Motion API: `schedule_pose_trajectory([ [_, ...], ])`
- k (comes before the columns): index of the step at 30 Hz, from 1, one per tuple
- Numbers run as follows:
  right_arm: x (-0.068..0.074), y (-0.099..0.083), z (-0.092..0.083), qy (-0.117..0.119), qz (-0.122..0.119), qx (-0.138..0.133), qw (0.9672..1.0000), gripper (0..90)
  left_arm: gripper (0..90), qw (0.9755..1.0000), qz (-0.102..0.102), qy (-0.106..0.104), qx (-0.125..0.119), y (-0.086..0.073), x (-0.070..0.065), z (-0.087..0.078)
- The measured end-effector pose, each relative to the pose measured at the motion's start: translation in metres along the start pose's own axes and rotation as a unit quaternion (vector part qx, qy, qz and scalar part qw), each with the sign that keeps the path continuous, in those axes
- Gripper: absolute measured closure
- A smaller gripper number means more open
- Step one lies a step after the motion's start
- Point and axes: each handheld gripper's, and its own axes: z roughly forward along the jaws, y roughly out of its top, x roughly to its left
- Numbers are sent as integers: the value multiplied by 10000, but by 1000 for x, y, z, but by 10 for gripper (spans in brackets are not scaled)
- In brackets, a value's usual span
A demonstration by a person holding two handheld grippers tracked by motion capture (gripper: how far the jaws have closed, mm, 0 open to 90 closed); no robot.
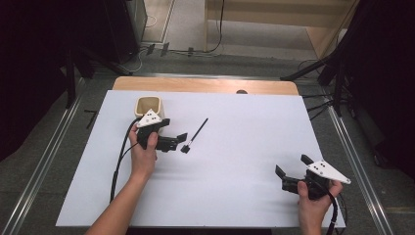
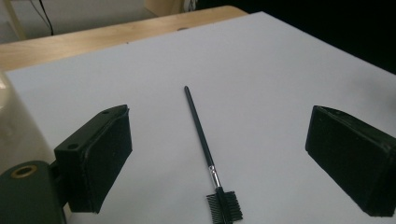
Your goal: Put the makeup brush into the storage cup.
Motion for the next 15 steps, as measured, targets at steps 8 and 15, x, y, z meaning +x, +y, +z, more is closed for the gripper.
schedule_pose_trajectory([
  [8, 0, 0, 1, -48, 22, 34, 10000, 0, 76, 9978, -47, -108, 653, 10, 1, 23],
  [15, 0, -1, 2, -38, 13, 74, 10000, 0, 153, 9905, -246, 85, 1347, 19, 2, 43],
])
